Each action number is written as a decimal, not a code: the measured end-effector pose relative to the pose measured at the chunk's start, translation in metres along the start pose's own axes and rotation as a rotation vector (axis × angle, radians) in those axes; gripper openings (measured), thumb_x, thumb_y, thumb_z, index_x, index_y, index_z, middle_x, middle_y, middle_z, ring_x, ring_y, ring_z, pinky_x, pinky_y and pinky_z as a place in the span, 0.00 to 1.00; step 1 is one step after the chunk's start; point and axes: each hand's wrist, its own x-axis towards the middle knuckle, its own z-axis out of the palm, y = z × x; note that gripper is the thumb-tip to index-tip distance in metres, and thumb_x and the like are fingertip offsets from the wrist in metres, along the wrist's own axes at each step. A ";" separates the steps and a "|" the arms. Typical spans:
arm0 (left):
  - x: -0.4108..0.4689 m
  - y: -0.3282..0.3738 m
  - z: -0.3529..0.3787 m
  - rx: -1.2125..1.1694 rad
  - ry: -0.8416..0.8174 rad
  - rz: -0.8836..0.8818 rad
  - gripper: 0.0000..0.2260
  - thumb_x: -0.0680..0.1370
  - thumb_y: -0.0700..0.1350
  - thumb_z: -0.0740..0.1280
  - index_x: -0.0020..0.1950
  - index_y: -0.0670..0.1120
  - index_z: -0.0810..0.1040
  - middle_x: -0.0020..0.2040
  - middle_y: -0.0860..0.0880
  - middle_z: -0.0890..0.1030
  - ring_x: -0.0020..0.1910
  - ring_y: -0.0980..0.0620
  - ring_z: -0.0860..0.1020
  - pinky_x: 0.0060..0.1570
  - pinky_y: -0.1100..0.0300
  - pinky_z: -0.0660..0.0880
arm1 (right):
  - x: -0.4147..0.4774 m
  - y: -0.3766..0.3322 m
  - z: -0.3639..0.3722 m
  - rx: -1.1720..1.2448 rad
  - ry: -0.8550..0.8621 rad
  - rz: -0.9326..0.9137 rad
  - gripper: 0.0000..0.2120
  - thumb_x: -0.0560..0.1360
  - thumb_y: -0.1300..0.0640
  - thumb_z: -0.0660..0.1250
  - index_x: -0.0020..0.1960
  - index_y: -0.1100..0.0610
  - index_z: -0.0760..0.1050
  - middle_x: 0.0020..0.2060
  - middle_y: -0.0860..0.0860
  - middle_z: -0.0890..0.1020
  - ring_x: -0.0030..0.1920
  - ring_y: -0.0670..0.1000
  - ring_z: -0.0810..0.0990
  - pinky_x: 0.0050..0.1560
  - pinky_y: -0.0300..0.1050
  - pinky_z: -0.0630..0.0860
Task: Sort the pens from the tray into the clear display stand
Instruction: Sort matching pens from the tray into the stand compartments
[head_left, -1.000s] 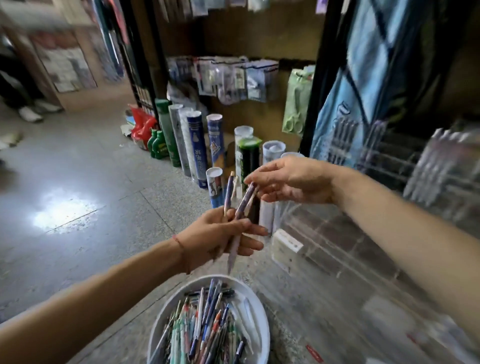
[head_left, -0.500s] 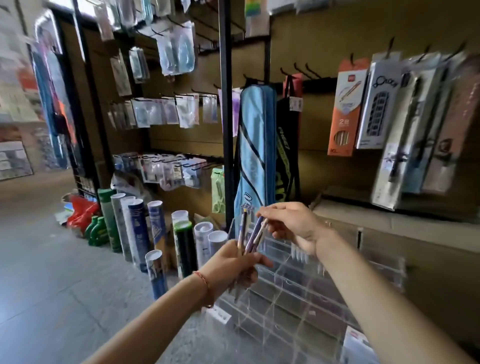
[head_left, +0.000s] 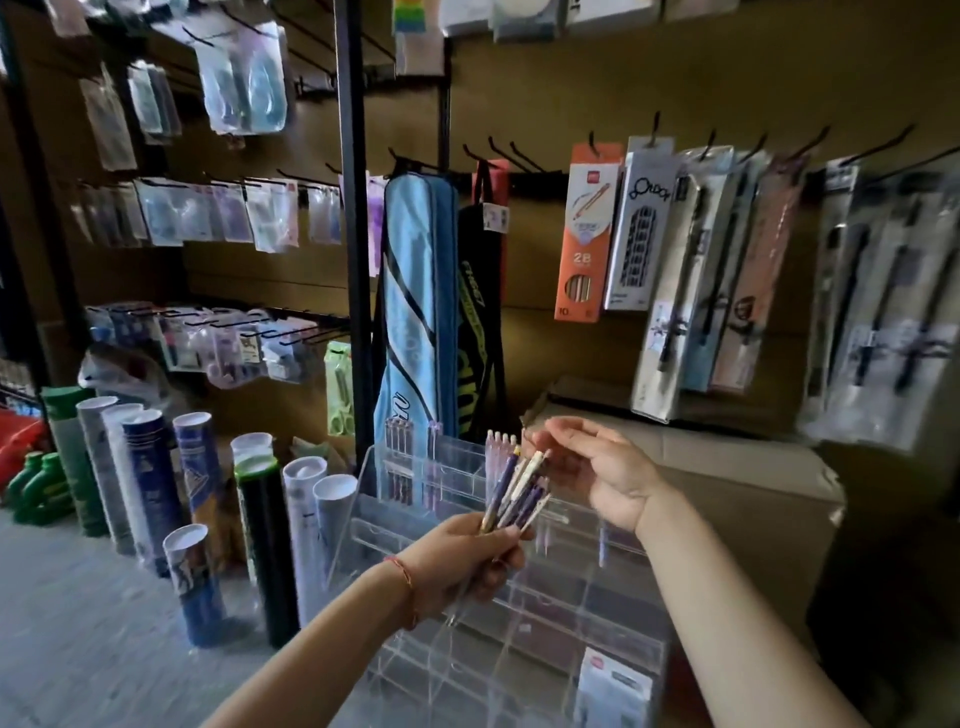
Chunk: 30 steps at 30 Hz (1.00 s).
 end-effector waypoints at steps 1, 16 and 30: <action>0.003 -0.003 0.003 -0.014 -0.001 0.002 0.07 0.81 0.40 0.57 0.50 0.42 0.74 0.28 0.53 0.76 0.23 0.59 0.67 0.23 0.68 0.65 | -0.001 0.000 -0.004 -0.025 0.008 -0.005 0.04 0.76 0.66 0.62 0.45 0.62 0.75 0.34 0.56 0.83 0.29 0.48 0.82 0.29 0.40 0.79; 0.027 -0.025 0.023 0.043 0.130 0.036 0.06 0.81 0.39 0.58 0.49 0.44 0.74 0.27 0.53 0.76 0.21 0.59 0.68 0.23 0.68 0.65 | -0.003 0.018 -0.026 -0.373 0.074 0.107 0.02 0.75 0.65 0.65 0.45 0.61 0.76 0.36 0.56 0.81 0.33 0.50 0.81 0.37 0.45 0.80; 0.028 -0.037 0.015 0.224 0.180 0.002 0.07 0.81 0.40 0.57 0.45 0.46 0.73 0.31 0.51 0.74 0.19 0.61 0.66 0.21 0.69 0.65 | 0.005 0.030 -0.025 -0.286 0.271 -0.015 0.02 0.77 0.63 0.63 0.46 0.61 0.74 0.36 0.55 0.79 0.33 0.50 0.78 0.30 0.38 0.77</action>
